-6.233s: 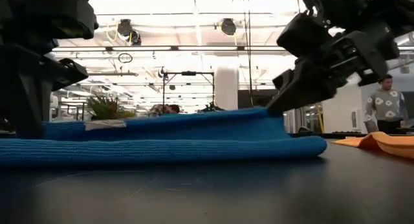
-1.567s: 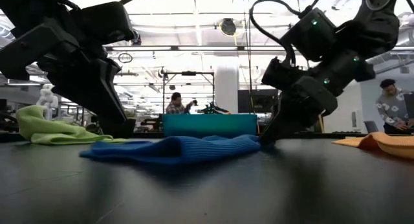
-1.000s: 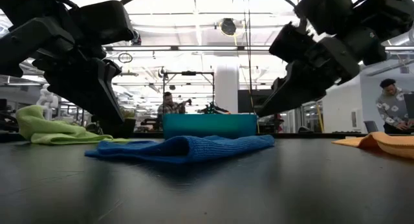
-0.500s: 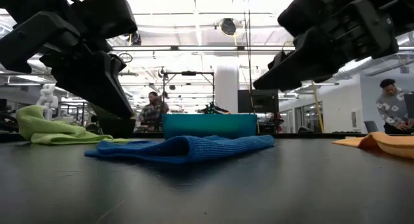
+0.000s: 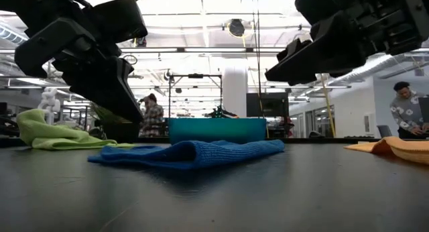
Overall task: Fold microfiber towels
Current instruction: Fold the blue microfiber cloth
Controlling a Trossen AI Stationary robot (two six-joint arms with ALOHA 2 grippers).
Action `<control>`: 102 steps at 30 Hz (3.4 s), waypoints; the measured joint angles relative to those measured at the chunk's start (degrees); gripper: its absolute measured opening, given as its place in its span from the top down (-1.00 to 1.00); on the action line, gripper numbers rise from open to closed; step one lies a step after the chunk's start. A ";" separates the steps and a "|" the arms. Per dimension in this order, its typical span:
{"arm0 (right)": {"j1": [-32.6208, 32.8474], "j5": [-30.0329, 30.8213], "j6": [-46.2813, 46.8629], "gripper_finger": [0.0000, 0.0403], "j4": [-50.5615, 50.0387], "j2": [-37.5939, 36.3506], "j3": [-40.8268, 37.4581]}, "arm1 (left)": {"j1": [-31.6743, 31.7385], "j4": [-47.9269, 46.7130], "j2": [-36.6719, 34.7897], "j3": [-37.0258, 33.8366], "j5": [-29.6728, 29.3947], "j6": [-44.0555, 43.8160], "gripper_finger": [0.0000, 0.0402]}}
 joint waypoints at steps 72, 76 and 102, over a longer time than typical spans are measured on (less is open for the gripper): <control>3.95 -0.05 -10.29 0.23 -3.56 32.20 26.35 | 0.11 1.14 -0.04 0.02 2.03 -1.27 0.85; 3.93 0.21 -10.07 0.23 -4.21 31.91 26.40 | 0.11 0.96 -0.04 0.02 2.27 -1.34 0.85; 3.43 -2.69 0.59 0.98 -8.20 19.06 19.15 | -1.88 12.82 0.66 0.02 12.46 8.83 0.33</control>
